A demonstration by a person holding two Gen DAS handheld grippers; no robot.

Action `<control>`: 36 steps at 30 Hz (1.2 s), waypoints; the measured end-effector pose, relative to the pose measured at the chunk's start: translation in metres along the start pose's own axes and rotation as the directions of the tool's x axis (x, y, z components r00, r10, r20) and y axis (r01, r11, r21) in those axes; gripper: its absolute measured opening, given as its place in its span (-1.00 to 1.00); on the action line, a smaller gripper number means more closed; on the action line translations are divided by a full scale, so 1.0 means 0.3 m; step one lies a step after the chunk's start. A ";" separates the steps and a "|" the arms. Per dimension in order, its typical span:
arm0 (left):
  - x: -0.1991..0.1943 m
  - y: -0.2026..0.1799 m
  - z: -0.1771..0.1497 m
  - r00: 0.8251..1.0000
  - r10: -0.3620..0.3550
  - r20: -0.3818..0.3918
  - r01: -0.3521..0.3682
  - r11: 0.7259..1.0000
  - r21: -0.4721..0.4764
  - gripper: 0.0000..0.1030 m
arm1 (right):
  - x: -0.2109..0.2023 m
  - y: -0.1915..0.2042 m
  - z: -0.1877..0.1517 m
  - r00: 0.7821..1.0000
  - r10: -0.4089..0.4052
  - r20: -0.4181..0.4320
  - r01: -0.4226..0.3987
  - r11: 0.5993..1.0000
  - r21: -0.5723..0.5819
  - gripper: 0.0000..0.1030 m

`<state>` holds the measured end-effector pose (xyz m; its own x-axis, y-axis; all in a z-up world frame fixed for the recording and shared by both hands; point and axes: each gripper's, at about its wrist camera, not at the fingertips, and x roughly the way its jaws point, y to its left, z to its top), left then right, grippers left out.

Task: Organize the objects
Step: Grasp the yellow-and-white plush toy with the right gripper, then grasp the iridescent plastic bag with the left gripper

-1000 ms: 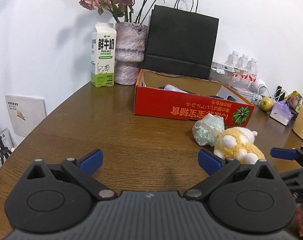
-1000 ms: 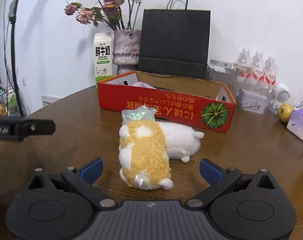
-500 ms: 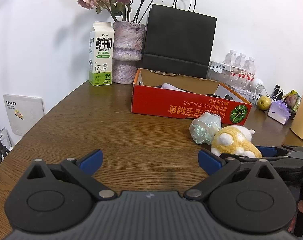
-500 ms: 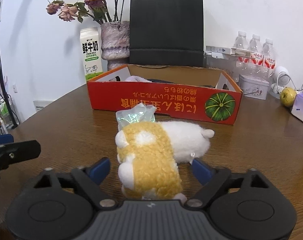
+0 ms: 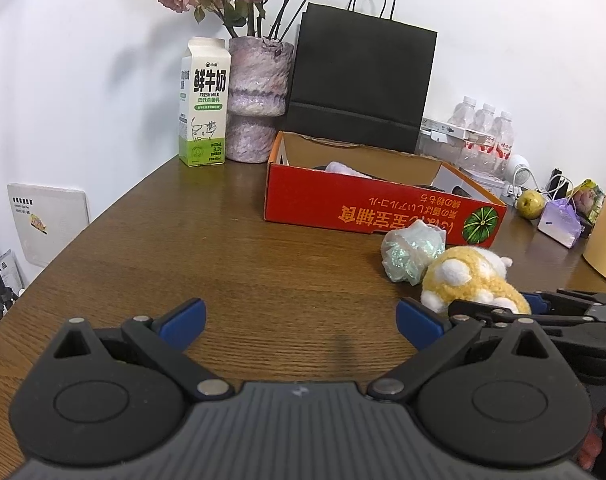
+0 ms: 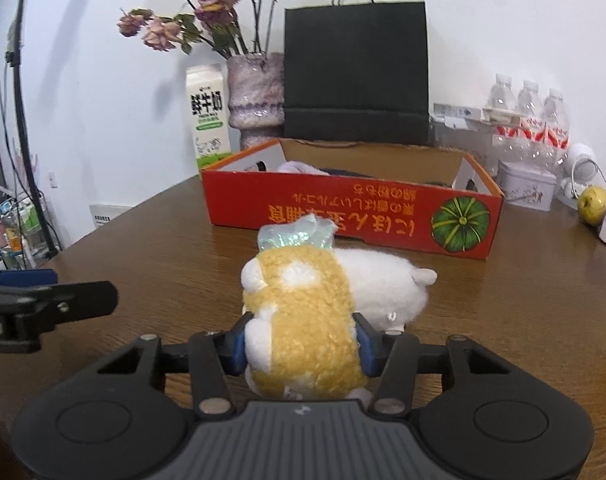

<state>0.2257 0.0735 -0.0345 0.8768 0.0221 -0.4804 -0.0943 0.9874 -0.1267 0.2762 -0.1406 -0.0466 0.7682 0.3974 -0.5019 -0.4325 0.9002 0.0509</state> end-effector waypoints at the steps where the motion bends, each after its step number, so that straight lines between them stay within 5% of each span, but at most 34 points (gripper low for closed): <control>1: 0.001 0.001 0.000 1.000 -0.001 -0.002 0.001 1.000 -0.003 1.00 | -0.006 0.002 -0.002 1.000 0.002 0.007 -0.002 1.000 -0.007 -0.06; 12: 0.016 0.016 -0.001 1.000 0.010 -0.018 -0.010 1.000 -0.021 1.00 | -0.078 -0.016 -0.016 0.998 0.009 0.069 -0.006 0.999 -0.046 -0.07; 23: 0.047 -0.004 0.004 0.999 0.016 -0.046 -0.018 0.999 -0.048 1.00 | -0.150 -0.153 -0.029 0.989 -0.068 0.130 0.075 0.996 -0.054 -0.07; 36: 0.157 -0.263 0.089 0.999 -0.004 -0.042 0.007 0.998 0.057 1.00 | -0.201 -0.368 -0.033 0.972 -0.162 0.170 0.164 0.986 0.003 -0.07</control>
<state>0.2870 0.0009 -0.0241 0.8568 0.0112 -0.5155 -0.0612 0.9949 -0.0801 0.2729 -0.2658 -0.0305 0.8970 0.2707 -0.3495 -0.2991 0.9538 -0.0291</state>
